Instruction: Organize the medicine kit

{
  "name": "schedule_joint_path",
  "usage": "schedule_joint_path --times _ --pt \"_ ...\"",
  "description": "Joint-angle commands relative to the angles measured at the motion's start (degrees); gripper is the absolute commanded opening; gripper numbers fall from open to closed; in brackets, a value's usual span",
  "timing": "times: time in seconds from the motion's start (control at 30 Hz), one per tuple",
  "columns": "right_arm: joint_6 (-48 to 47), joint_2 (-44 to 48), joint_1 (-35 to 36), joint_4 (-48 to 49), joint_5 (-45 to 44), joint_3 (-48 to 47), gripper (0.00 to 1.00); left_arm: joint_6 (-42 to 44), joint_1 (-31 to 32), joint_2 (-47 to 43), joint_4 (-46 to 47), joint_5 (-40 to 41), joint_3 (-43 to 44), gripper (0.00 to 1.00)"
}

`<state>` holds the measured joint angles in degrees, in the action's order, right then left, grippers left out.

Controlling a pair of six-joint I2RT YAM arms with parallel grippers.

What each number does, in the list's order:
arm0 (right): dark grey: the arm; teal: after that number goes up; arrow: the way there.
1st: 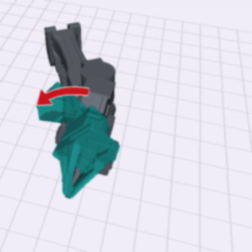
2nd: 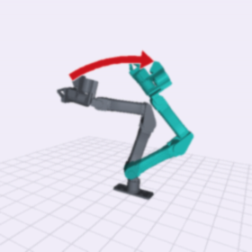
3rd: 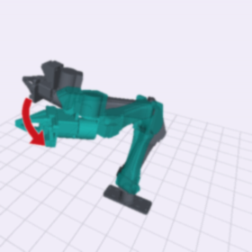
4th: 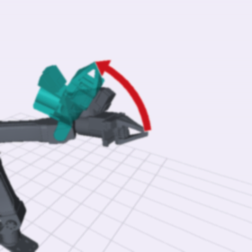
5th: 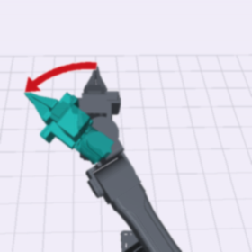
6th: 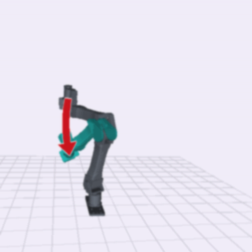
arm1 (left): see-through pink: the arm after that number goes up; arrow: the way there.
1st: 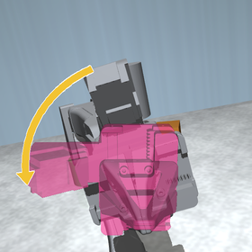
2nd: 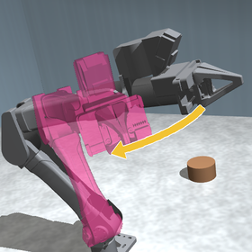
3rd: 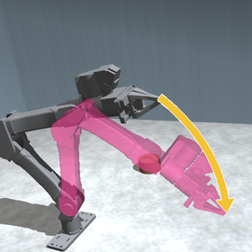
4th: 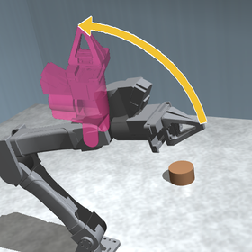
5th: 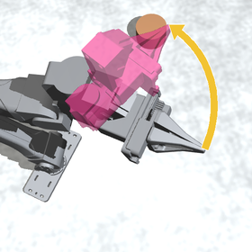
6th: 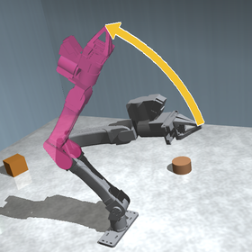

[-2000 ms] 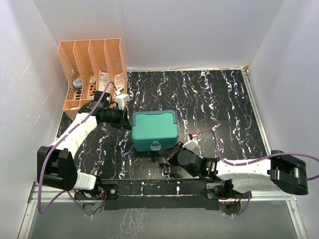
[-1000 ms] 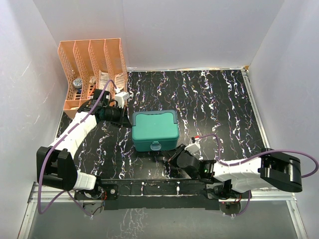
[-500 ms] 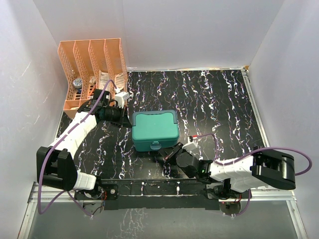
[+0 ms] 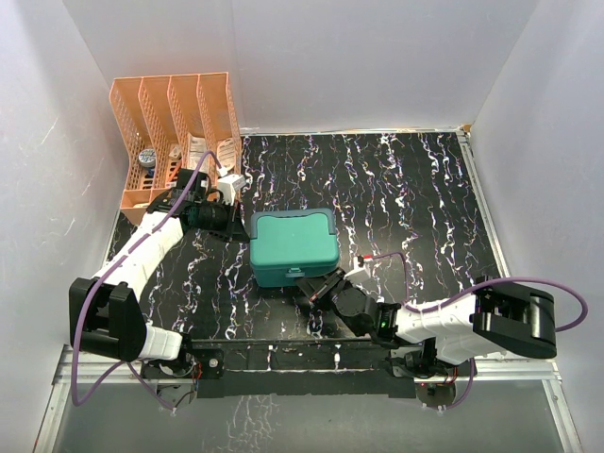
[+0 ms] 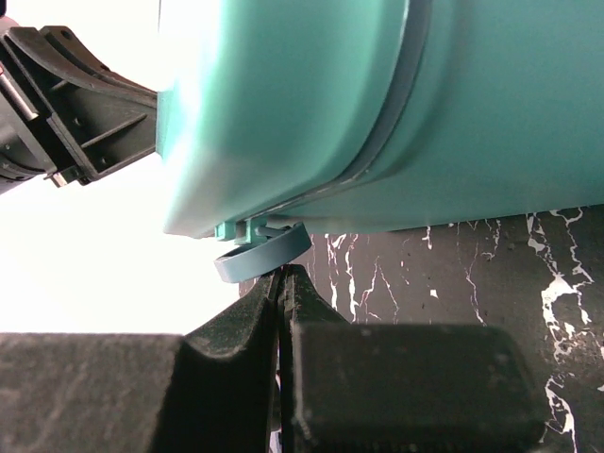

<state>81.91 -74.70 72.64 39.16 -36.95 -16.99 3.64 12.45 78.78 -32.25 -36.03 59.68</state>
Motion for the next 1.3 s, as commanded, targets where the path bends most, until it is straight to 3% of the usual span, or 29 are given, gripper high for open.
schedule_joint_path --times 0.0,1.27 --pt "-1.5 1.4 0.2 3.6 -1.3 0.4 0.00 0.3 0.3 -1.4 -1.3 -2.5 2.0 0.00" --pt "-3.4 1.8 0.2 8.8 -2.6 1.2 0.00 1.6 0.3 -2.0 -1.9 -2.6 -0.1 0.00"
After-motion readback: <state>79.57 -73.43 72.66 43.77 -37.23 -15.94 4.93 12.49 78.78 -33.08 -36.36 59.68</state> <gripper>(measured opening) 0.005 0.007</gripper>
